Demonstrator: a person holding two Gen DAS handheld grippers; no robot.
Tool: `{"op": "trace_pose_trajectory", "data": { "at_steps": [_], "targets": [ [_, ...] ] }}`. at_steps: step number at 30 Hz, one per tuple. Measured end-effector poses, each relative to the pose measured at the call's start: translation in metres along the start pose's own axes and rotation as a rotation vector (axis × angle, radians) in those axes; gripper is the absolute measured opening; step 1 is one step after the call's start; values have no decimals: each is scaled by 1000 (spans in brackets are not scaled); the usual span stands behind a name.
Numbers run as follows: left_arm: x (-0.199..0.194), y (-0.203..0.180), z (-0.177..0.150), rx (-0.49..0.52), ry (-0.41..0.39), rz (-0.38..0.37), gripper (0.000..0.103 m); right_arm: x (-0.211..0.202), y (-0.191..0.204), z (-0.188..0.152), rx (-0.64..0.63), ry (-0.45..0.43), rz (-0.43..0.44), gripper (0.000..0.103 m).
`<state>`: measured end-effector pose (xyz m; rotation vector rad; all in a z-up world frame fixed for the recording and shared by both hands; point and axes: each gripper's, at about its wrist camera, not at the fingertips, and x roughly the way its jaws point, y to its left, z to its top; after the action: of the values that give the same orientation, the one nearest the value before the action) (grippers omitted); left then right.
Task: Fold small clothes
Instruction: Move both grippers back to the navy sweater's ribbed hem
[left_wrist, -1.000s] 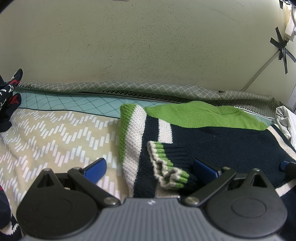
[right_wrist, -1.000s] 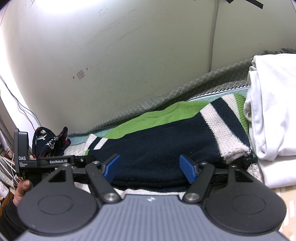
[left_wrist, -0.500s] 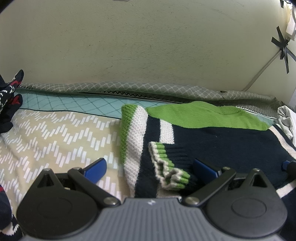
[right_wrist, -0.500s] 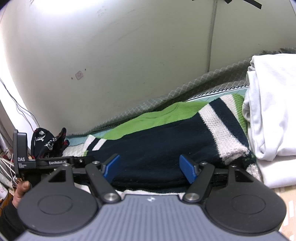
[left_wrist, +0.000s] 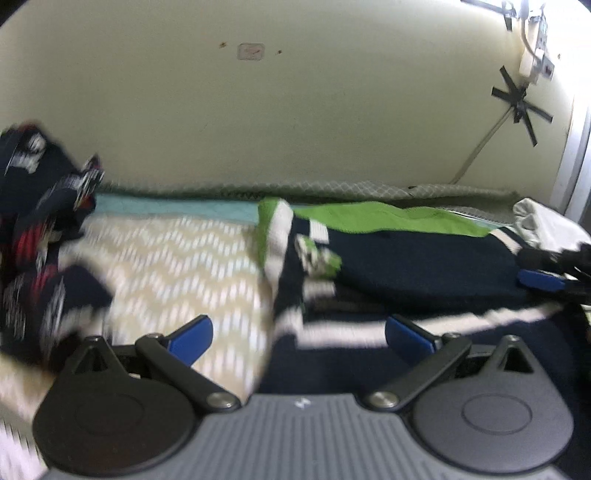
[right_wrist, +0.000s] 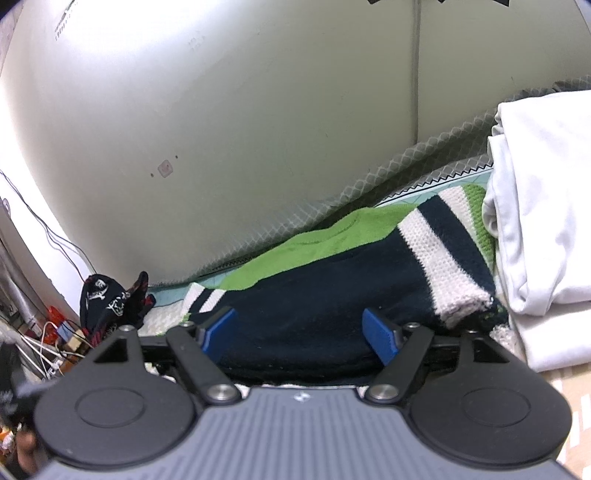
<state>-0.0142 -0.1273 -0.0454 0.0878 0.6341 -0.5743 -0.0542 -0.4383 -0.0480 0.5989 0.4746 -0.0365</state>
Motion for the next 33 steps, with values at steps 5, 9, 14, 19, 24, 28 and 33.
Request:
{"op": "trace_pose_trajectory", "data": {
  "at_steps": [5, 9, 14, 19, 24, 28, 33],
  "targets": [
    [-21, -8, -14, 33, -67, 31, 103, -3, -3, 0, 8, -3, 3, 69],
    [-19, -15, -16, 74, -78, 58, 103, -5, -3, 0, 9, -7, 1, 69],
    [-21, -16, -20, 78, -75, 32, 103, -8, -5, 0, 16, -11, 6, 69],
    [-15, -10, -19, 45, -37, 3, 103, -9, -4, -1, 11, -16, 13, 69],
    [-11, 3, -17, -32, -13, -12, 103, -11, -3, -1, 9, -23, 14, 69],
    [-11, 8, -17, -61, -4, -12, 103, -12, -3, -2, 15, -28, 5, 69],
    [-12, 4, -18, -40, -7, 1, 103, -8, -2, 2, 34, 13, -10, 69]
  ]
}}
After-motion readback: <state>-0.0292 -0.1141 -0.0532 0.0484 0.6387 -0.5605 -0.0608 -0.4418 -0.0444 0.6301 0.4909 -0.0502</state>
